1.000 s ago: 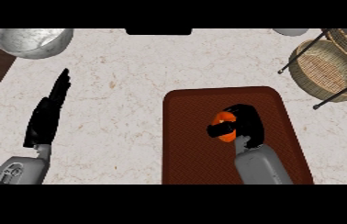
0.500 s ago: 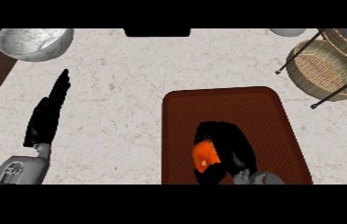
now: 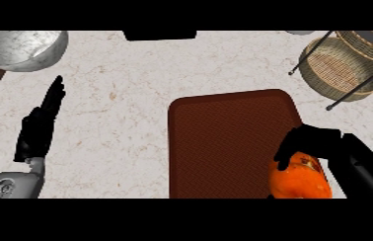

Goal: Pick the squash from the tray and place it in the tiered basket

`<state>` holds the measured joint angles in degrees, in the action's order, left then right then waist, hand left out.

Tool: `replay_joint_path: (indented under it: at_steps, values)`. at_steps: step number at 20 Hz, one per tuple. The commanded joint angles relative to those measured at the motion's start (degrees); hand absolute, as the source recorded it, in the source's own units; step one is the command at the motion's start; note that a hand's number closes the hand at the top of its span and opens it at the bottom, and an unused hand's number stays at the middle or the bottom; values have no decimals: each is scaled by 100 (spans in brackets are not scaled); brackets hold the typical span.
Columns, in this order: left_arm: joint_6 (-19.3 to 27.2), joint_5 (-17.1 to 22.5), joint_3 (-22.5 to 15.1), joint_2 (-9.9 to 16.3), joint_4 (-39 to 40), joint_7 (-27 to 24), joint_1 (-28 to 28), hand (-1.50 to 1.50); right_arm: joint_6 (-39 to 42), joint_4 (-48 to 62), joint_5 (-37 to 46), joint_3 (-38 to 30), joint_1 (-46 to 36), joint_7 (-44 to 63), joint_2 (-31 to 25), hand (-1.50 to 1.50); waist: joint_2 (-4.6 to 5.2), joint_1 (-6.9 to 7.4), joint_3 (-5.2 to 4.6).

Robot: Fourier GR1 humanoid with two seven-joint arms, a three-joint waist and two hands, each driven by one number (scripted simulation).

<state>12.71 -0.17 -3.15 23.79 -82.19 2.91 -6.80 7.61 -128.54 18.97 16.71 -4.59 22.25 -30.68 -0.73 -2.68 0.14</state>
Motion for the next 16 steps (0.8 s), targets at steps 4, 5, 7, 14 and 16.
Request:
replay_joint_path:
  at_steps: [4, 5, 7, 14, 16]
  values:
    - [-69, -86, -55, -28, -159, -115, 113, 0, 489, 33, -1593, -2899, -125, -770, -1008, 150, 60, 179, -6]
    - [7, -169, -108, -93, -82, 116, -162, 0, 672, 172, -1540, -3130, -112, -1083, -1259, 150, 63, 133, -4]
    - [-159, -51, 31, 10, -81, 104, -186, 0, 1056, 609, -2042, -3790, -185, -1277, -1564, 150, 62, 165, -8]
    - [-77, -360, -87, -403, 29, 198, -403, 0, 1948, 1968, -2658, -3889, -878, -1588, -1701, 150, 78, 263, -14]
    - [-321, -247, 34, -259, 148, 423, -683, 0, 1644, 2151, -1794, -3318, -1425, -1608, -1811, 150, 94, 318, -15]
